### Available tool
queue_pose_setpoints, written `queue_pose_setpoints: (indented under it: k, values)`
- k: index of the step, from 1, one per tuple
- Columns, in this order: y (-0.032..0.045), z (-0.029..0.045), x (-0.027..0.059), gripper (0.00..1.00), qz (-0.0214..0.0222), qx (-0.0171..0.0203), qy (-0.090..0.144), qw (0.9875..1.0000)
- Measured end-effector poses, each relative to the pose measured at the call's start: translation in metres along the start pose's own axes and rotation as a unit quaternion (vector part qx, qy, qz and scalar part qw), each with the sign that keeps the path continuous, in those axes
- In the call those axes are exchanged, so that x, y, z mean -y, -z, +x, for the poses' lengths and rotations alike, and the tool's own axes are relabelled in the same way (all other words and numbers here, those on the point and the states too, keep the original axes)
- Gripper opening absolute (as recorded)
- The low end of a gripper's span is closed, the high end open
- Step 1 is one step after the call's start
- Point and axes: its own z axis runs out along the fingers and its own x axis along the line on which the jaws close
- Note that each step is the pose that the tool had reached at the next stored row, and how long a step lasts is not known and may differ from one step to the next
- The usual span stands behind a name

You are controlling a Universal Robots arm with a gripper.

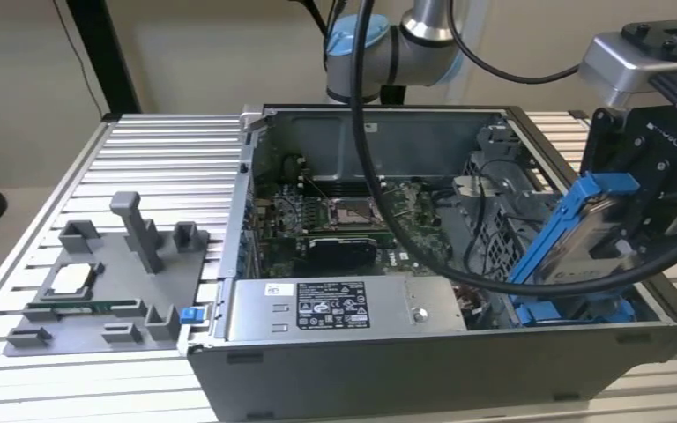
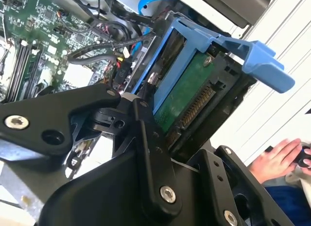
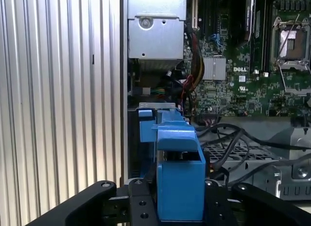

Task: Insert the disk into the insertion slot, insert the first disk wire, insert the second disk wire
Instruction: 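Insert the disk into the insertion slot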

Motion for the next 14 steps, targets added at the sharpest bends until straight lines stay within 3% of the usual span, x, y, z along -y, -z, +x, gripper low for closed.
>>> queue_pose_setpoints:
  k: [14]
  values:
    - [-0.0225, 0.0013, -0.0003, 0.0, 0.0, 0.0003, 0.0, 1.0]
